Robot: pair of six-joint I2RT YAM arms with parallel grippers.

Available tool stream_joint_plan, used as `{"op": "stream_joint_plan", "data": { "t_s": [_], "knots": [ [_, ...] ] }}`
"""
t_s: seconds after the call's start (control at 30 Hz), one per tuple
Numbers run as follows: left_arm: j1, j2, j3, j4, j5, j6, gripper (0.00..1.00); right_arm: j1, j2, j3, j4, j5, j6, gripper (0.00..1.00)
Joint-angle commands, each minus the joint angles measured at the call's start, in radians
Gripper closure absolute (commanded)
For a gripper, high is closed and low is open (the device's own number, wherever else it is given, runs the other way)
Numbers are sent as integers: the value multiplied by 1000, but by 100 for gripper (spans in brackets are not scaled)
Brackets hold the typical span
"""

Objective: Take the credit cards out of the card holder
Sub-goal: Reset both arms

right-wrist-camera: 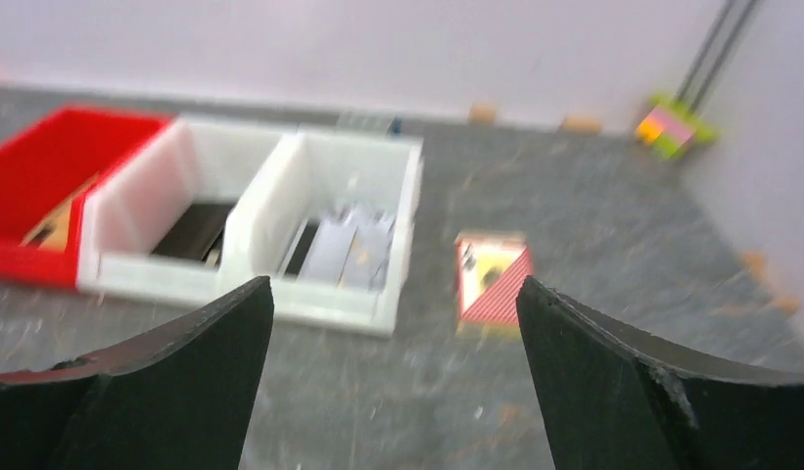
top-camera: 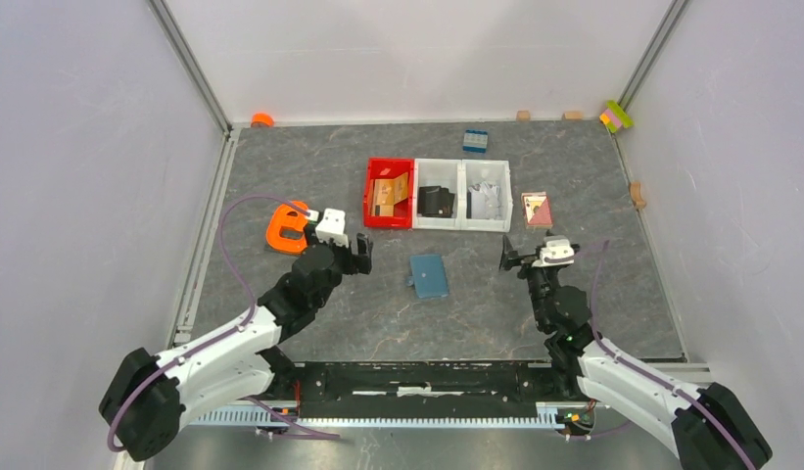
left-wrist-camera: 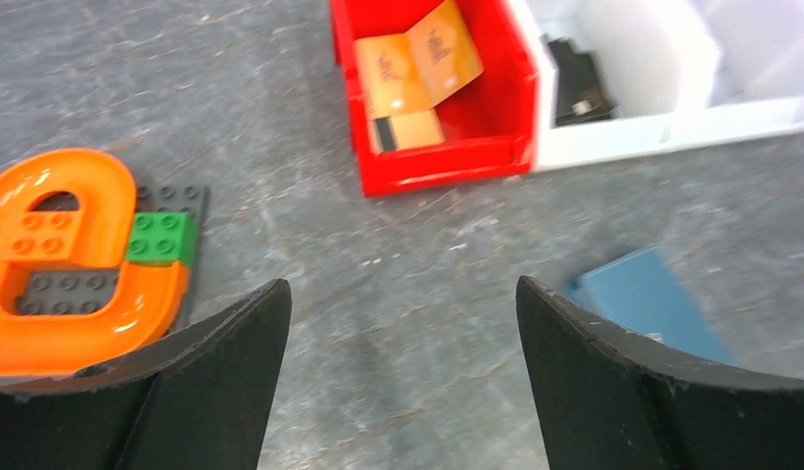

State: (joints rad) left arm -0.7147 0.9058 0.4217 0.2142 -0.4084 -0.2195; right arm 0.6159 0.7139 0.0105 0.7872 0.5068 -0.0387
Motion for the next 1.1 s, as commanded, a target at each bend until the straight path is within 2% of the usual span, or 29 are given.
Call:
{"op": "stream_joint_plan", "data": {
  "t_s": [0.0, 0.07, 0.17, 0.27, 0.4, 0.5, 0.57, 0.7, 0.8, 0.87, 0.93, 1.07],
  "knots": [
    [0, 48, -44, 231, -164, 200, 9, 1, 49, -204, 377, 122, -280, 2],
    [0, 80, -32, 242, -241, 258, 8, 1, 102, -188, 403, 177, -368, 2],
    [8, 114, -67, 354, -365, 330, 8, -29, 201, -252, 653, 220, -446, 2],
    [52, 107, -109, 402, -339, 348, 8, -130, 328, -304, 856, 180, -396, 3],
    [133, 103, -137, 415, -304, 335, 9, -192, 445, -267, 832, 137, -370, 3],
    [162, 118, -178, 489, -302, 353, 10, -239, 517, -255, 836, 76, -333, 6],
    [201, 158, -207, 561, -310, 331, 10, -258, 580, -244, 874, 43, -339, 8],
    [294, 300, -216, 673, -248, 269, 11, -290, 712, -275, 1091, 94, -303, 8],
    [308, 323, -223, 728, -191, 283, 13, -324, 756, -262, 1108, 64, -279, 9],
    [336, 327, -244, 780, -170, 271, 12, -338, 722, -225, 990, 81, -249, 5],
    [377, 323, -211, 701, -134, 241, 14, -360, 692, -176, 833, 74, -214, 3],
    [426, 340, -169, 630, -54, 229, 18, -373, 695, -160, 808, 57, -204, 2]
  ]
}}
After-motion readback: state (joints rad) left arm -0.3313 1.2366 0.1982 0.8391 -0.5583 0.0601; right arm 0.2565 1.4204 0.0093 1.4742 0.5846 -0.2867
